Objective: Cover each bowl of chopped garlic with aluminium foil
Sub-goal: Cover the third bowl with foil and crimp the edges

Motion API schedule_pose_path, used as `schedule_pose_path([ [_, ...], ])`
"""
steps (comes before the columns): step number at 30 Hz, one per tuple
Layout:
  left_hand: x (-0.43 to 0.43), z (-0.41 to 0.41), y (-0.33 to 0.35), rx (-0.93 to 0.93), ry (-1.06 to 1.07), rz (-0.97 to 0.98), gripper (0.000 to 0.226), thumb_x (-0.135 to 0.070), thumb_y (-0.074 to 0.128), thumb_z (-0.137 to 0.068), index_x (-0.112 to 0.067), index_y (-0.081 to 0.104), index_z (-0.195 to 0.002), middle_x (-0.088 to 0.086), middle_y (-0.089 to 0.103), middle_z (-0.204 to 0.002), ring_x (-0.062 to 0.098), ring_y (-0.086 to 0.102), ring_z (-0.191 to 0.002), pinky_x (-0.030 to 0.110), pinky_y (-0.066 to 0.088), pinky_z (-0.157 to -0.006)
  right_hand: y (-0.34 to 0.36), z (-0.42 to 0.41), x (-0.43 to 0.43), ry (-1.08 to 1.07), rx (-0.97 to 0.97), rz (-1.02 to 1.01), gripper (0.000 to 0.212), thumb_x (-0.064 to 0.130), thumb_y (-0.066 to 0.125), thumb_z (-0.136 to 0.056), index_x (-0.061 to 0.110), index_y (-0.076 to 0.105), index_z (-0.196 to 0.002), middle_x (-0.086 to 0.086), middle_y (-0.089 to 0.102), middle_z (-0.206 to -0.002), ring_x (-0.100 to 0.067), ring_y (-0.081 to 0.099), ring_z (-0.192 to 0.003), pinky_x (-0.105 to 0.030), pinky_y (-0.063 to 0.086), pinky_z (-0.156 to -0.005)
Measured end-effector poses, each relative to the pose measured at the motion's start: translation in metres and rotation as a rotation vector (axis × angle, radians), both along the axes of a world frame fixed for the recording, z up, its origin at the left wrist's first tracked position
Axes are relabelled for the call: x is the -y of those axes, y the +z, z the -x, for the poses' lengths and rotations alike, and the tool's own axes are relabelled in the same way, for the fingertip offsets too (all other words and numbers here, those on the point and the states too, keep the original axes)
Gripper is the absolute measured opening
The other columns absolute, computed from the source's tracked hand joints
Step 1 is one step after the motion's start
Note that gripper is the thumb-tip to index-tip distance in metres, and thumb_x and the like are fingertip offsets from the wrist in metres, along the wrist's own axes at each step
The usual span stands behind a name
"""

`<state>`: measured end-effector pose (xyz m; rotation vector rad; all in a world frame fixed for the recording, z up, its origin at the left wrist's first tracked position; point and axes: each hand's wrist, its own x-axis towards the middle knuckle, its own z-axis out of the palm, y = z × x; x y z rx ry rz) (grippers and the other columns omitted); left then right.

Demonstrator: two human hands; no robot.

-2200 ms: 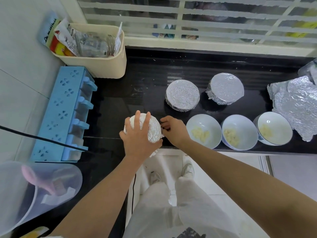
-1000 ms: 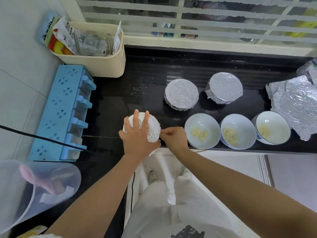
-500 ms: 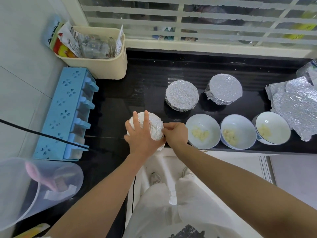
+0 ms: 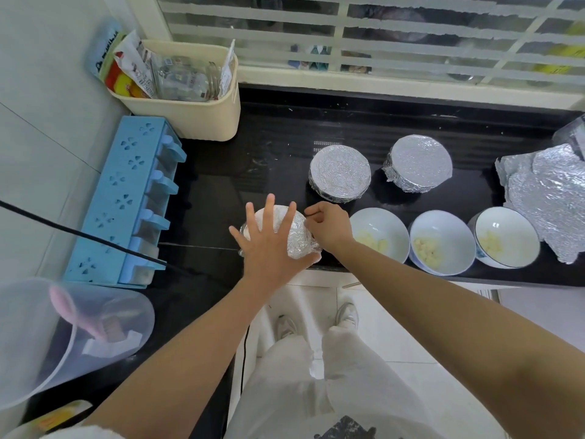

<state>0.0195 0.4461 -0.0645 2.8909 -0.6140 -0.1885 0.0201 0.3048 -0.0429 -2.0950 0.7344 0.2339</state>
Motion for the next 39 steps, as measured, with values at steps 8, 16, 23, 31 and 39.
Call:
schedule_pose_path([
  [8,-0.002,-0.001,-0.011,0.068,-0.046,-0.107,0.093,-0.079,0.027,-0.069,-0.038,0.022,-0.152,0.005,0.020,-0.160,0.041,0.025,-0.140,0.061,0.043,-0.088,0.004,0.026,0.006,0.142,0.027,0.001,0.036,0.001,0.053,-0.085,0.010,0.062,-0.120,-0.006,0.067,-0.112,-0.021,0.061,-0.101,-0.029,0.048,-0.091],
  [16,-0.003,-0.001,-0.014,0.116,-0.055,-0.113,0.093,-0.078,0.029,-0.071,-0.036,0.023,-0.153,0.006,0.022,-0.159,0.042,0.029,-0.138,0.058,0.044,-0.085,-0.002,0.034,0.001,0.229,0.019,0.168,0.014,0.012,0.061,-0.081,0.005,0.072,-0.077,-0.007,0.070,-0.076,-0.026,0.062,-0.074,-0.039,0.052,-0.070],
  [23,-0.004,-0.001,-0.015,0.112,-0.059,-0.129,0.095,-0.079,0.041,-0.072,-0.037,0.019,-0.154,0.005,0.020,-0.160,0.042,0.027,-0.139,0.058,0.044,-0.085,0.002,0.032,-0.002,0.206,-0.038,0.251,0.012,0.010,0.060,-0.079,0.013,0.071,-0.083,-0.004,0.070,-0.081,-0.026,0.062,-0.079,-0.035,0.053,-0.067],
  [31,-0.003,0.000,-0.015,0.101,-0.046,-0.117,0.098,-0.078,0.051,-0.070,-0.037,0.020,-0.153,0.005,0.020,-0.160,0.042,0.027,-0.139,0.059,0.044,-0.087,0.001,0.035,-0.008,0.173,-0.081,0.379,0.019,0.011,0.052,-0.085,0.011,0.070,-0.086,-0.006,0.068,-0.081,-0.025,0.056,-0.069,-0.028,0.040,-0.056],
  [39,-0.002,-0.001,-0.015,0.119,-0.045,-0.109,0.098,-0.079,0.050,-0.069,-0.036,0.023,-0.153,0.006,0.022,-0.160,0.042,0.030,-0.137,0.058,0.045,-0.086,-0.004,0.043,-0.014,0.044,-0.012,0.109,0.019,0.003,0.051,-0.075,0.002,0.067,-0.064,-0.014,0.064,-0.062,-0.021,0.046,-0.053,-0.027,0.041,-0.048],
])
